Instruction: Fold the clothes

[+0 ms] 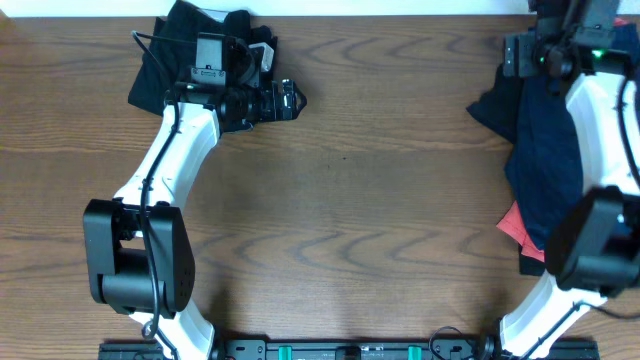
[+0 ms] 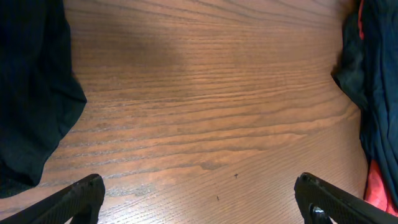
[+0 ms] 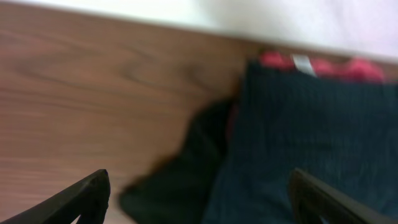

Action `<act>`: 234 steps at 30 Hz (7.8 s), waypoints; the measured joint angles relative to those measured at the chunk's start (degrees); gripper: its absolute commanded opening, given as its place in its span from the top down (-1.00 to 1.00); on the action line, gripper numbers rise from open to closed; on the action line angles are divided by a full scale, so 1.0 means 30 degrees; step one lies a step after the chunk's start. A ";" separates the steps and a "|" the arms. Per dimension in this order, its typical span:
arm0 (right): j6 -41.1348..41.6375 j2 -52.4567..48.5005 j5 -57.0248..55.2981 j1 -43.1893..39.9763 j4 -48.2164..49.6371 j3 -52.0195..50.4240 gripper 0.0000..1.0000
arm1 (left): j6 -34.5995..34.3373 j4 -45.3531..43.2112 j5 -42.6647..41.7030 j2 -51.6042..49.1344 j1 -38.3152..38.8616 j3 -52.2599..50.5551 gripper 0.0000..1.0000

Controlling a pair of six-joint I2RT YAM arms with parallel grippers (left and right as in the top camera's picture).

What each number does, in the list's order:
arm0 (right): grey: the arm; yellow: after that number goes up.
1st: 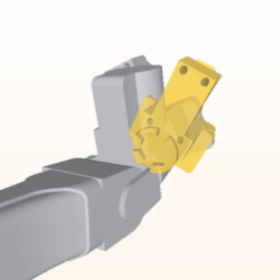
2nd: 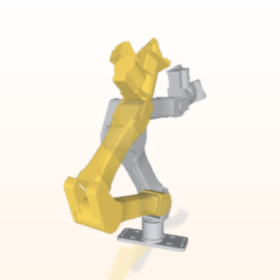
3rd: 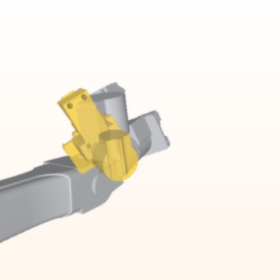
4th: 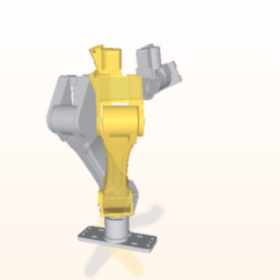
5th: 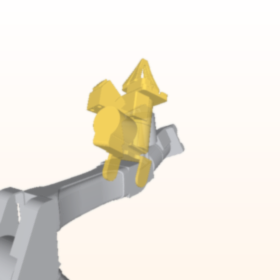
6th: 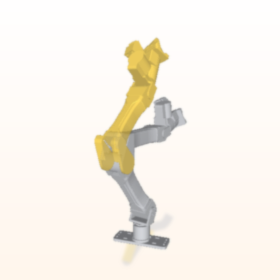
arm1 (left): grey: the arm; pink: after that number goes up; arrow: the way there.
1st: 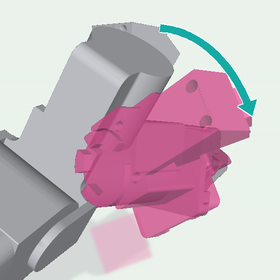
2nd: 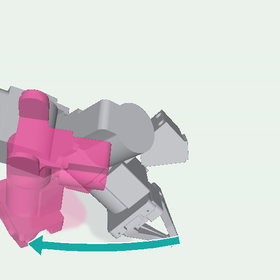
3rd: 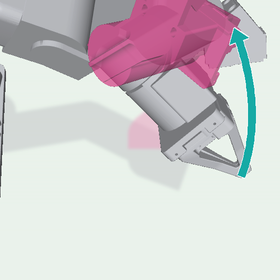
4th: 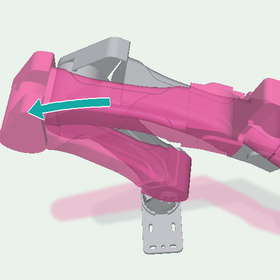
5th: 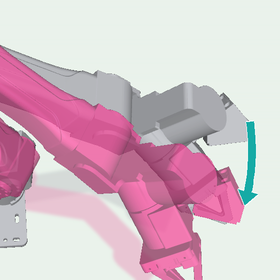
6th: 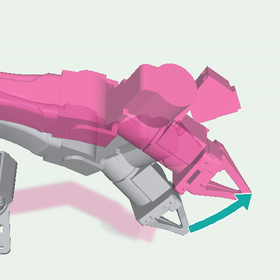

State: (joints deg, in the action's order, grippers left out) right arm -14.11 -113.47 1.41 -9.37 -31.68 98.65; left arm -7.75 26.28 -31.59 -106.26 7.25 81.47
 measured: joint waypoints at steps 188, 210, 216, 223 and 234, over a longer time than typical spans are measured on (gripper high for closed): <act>0.4007 -0.1588 0.3606 0.2958 -1.0032 -0.0430 0.74 | -0.2550 0.8590 0.8109 0.2907 -0.1202 0.0233 0.04; 0.7635 -0.1676 -0.0342 0.2769 0.6885 -0.8939 0.97 | -0.2637 0.6084 0.8109 0.5880 -0.1202 0.0270 0.03; 0.8357 -0.4095 -0.0918 0.2820 1.4032 -0.8706 0.95 | -0.2645 0.5887 0.8109 0.5821 -0.1202 0.0270 0.03; 0.8714 -0.6324 -0.0794 0.3126 1.4280 -0.5428 0.82 | -0.2637 0.5654 0.8109 0.5464 -0.1202 0.0262 0.03; 0.7009 -0.7198 0.0736 0.3417 -0.4845 0.7752 -0.99 | -0.2637 0.5319 0.8131 0.5122 -0.1202 0.0240 0.03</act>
State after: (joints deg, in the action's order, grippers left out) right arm 6.92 -135.06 3.62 0.89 -46.22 121.91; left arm -15.66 42.24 -7.20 -90.89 3.64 82.19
